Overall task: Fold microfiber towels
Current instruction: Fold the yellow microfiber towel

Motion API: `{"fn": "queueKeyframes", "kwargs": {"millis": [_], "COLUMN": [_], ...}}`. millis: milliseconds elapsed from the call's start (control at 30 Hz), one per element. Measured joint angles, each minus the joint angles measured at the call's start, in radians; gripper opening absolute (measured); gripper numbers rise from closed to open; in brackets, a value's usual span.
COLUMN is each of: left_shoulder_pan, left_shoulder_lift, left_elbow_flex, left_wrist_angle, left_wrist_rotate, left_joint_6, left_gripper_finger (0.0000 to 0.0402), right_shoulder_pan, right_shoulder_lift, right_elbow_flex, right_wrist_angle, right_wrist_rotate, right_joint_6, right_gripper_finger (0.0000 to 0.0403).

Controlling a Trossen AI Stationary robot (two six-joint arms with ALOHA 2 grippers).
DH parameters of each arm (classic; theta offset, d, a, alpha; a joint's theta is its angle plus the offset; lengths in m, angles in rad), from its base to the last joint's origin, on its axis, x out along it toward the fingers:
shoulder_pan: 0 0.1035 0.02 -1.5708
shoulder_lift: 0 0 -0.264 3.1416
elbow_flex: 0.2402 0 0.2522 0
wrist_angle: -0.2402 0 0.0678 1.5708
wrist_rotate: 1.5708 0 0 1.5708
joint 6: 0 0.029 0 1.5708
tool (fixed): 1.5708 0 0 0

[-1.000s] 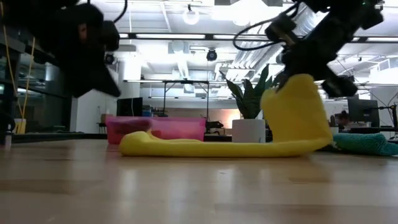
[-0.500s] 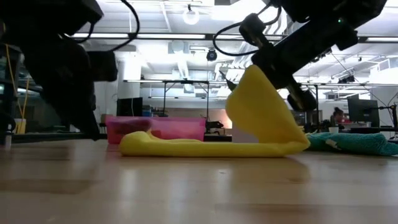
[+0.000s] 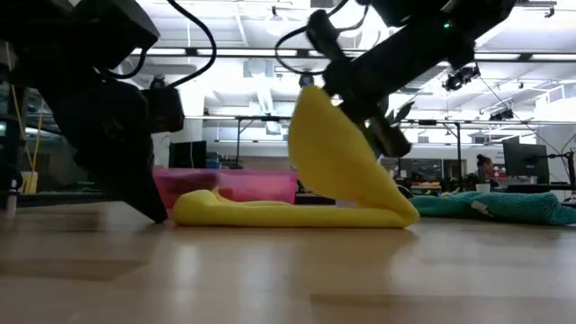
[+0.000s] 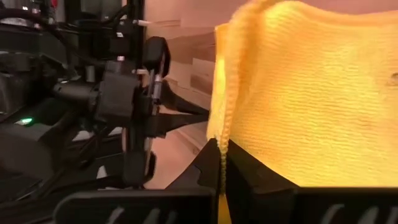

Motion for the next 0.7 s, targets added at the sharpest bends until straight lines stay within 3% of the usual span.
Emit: {"fn": "queueKeyframes", "kwargs": {"millis": [467,700], "left_shoulder_pan": [0.001,0.002], "left_shoulder_lift": [-0.003,-0.003], "left_elbow_flex": [-0.003,-0.003], "left_wrist_angle": [0.042,0.047], "left_wrist_rotate": [0.010,0.010], "left_joint_6": [0.000,0.000], "left_gripper_finger": [0.0000,0.0000], "right_shoulder_pan": [-0.002,-0.007], "right_shoulder_lift": [0.245,0.307], "right_elbow_flex": [0.235,0.296], "right_wrist_angle": [0.024,0.022], "right_wrist_rotate": [0.020,0.007], "right_joint_6": [-0.025,-0.024], "right_gripper_finger": [0.0000,0.0000]}}
